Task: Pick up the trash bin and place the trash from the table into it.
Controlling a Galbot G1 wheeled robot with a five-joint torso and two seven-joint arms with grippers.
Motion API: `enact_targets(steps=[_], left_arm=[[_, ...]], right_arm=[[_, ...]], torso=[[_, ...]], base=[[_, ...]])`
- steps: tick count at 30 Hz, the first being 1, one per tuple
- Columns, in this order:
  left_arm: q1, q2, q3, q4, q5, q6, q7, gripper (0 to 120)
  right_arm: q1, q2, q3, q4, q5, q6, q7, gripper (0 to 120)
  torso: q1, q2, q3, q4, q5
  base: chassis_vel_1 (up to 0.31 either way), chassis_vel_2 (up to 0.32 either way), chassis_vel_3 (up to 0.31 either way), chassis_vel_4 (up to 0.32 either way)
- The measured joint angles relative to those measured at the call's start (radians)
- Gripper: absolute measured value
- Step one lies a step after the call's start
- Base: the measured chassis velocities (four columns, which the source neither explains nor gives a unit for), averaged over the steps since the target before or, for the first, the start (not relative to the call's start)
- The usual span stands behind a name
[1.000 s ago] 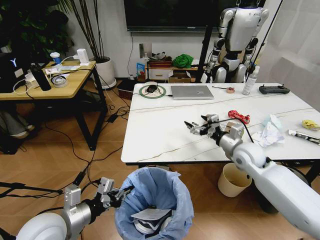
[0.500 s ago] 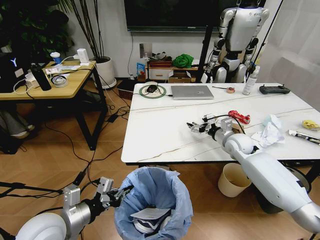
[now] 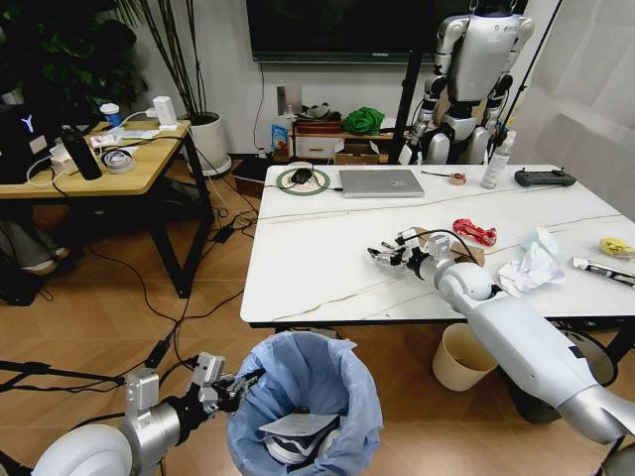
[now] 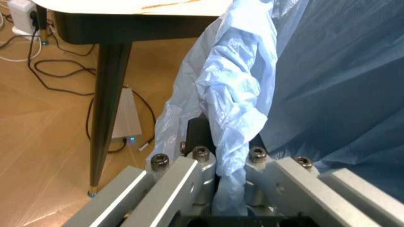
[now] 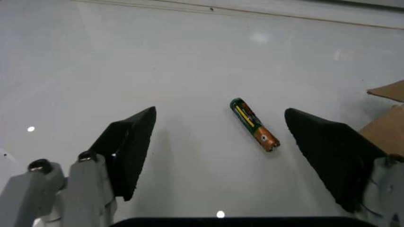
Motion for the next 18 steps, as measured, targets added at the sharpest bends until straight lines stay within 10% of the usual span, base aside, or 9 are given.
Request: enact_targets(steps=[18], left_arm=[[0.0,-0.001,-0.002,-0.002,-0.003,-0.002,0.002,0]], right_arm=[[-0.001,-0.008,-0.006,-0.009,0.016,-0.002,-0.005,15]], torso=[[0.0,0.0,0.0,0.0,0.0]], base=[[0.0,0.0,0.0,0.0]])
